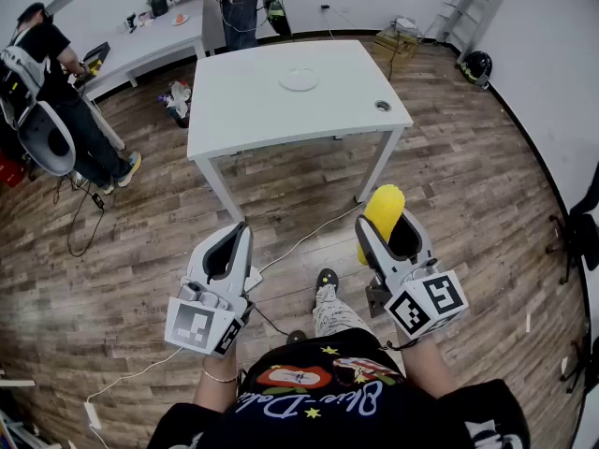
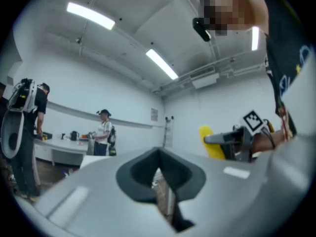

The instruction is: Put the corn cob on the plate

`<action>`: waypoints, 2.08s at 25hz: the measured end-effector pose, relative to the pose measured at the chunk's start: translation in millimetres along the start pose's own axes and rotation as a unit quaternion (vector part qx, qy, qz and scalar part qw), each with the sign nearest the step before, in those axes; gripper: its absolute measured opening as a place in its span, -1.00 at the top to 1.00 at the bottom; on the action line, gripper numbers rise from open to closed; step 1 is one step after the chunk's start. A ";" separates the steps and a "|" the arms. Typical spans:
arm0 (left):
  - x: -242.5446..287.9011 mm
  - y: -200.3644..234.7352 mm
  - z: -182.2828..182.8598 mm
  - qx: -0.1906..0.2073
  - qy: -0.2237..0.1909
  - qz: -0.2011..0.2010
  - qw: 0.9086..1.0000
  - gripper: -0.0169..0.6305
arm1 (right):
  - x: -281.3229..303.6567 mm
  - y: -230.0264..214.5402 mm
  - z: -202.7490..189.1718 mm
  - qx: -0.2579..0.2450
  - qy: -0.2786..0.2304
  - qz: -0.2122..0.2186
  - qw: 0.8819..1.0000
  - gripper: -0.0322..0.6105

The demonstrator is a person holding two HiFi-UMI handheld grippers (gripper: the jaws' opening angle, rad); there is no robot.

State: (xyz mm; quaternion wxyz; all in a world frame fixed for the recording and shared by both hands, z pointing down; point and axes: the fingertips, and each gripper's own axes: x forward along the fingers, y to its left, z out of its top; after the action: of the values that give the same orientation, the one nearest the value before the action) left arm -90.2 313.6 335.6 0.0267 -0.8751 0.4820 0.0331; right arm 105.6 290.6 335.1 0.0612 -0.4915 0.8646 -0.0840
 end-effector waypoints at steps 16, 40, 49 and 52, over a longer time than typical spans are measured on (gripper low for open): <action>260.1 50.9 -9.9 0.049 0.011 -0.004 0.999 0.99 | 173.7 -217.3 32.1 0.024 -0.001 0.015 1.000 0.13; 478.8 274.1 -76.2 0.021 0.039 -0.019 0.999 0.99 | 558.2 -274.4 -61.2 0.037 0.178 0.095 0.979 0.13; 517.0 328.7 -93.0 -0.022 0.055 0.001 0.998 0.99 | 645.4 -294.2 -133.0 0.045 0.310 0.083 0.946 0.13; 521.7 336.9 -90.1 -0.030 0.055 0.018 0.998 0.99 | 664.4 -302.7 -153.1 0.029 0.355 0.095 0.930 0.13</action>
State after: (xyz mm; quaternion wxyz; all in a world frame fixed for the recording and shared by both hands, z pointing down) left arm -94.0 -312.5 376.8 -0.0263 -0.8670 0.4976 -0.0003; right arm -7.3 -420.1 531.6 -0.2276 -0.3429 0.8698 -0.2721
